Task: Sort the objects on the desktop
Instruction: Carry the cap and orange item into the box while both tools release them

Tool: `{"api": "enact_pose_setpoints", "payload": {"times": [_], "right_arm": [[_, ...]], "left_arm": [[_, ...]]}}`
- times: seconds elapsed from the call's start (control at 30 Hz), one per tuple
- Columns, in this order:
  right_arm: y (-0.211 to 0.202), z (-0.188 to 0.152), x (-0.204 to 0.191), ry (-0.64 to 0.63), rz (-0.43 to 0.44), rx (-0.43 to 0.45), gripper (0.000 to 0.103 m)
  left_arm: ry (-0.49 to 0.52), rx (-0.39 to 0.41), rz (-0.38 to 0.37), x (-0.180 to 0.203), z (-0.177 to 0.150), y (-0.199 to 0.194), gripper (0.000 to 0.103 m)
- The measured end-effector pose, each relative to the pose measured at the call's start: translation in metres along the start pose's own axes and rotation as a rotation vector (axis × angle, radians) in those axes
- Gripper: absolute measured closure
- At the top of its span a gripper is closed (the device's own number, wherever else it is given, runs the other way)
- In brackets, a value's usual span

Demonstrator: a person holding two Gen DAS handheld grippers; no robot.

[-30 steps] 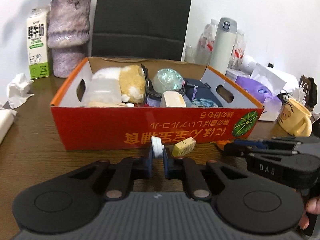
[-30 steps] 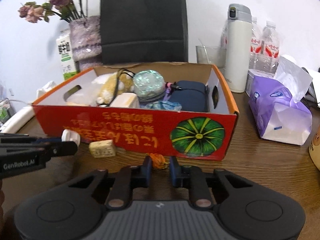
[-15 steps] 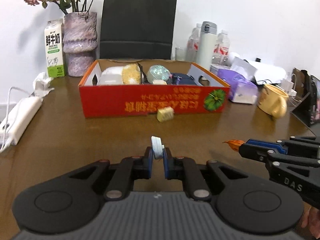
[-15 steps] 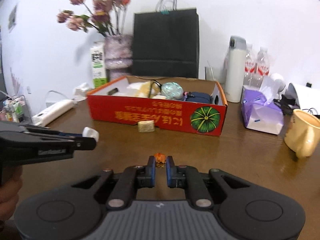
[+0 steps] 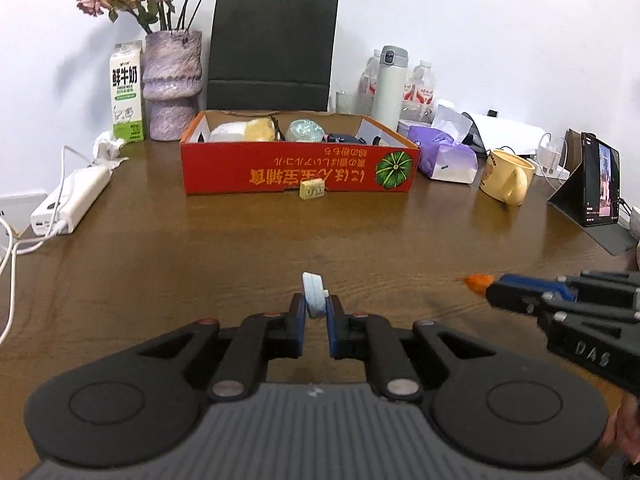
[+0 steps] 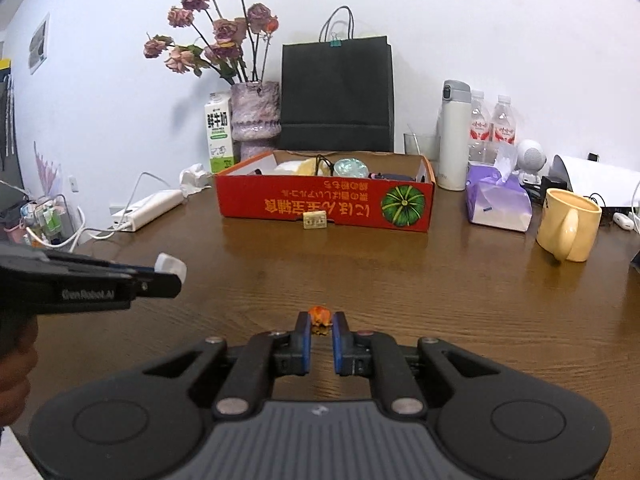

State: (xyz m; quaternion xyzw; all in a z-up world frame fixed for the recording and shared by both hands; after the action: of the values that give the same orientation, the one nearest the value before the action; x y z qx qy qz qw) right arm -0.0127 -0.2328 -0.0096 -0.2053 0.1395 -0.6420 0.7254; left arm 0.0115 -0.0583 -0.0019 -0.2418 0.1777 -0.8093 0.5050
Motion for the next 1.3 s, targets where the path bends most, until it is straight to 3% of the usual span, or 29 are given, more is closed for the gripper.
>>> {"api": "enact_pose_setpoints", "payload": {"times": [0.57,0.7,0.87,0.97,1.03,1.17,1.23,1.3], "right_arm": [[0.000,0.014,-0.001,0.003,0.002,0.032,0.093],[0.009,0.027,0.005,0.017,0.002,0.039,0.093],[0.033,0.085,0.018,0.050,0.019,0.094,0.093],[0.063,0.130,0.028,0.060,0.024,0.120,0.093],[0.094,0.157,0.035,0.077,0.030,0.108,0.093],[0.181,0.194,0.046,0.089,0.018,-0.003,0.093],[0.224,0.196,0.050,0.088,-0.015,-0.089,0.093],[0.255,0.193,0.054,0.098,-0.041,-0.144,0.090]], "left_arm": [[-0.025,0.032,-0.015,-0.006,0.008,0.000,0.091],[-0.014,0.058,-0.022,-0.010,0.032,0.008,0.091],[0.007,0.110,-0.029,-0.022,0.093,0.032,0.091],[0.002,0.111,-0.048,-0.038,0.136,0.060,0.091],[-0.013,0.087,-0.022,-0.056,0.164,0.089,0.091],[-0.046,0.006,-0.011,-0.093,0.196,0.147,0.091],[-0.065,-0.047,0.030,-0.113,0.199,0.176,0.091],[-0.049,-0.090,0.016,-0.121,0.197,0.194,0.087]]}}
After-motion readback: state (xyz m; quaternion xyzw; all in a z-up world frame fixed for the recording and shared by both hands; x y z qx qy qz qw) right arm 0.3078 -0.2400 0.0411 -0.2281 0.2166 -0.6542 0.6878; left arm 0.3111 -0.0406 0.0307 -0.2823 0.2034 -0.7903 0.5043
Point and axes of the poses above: each gripper's, at about its wrist camera, not at the fingertips, and y roughly the way its jaws point, x to its right, z to its top, the point moved 8 cm from there along y, roughly the way its jaws point, and after that the axes turned 13 degrees about -z, right-handed, at the moved point
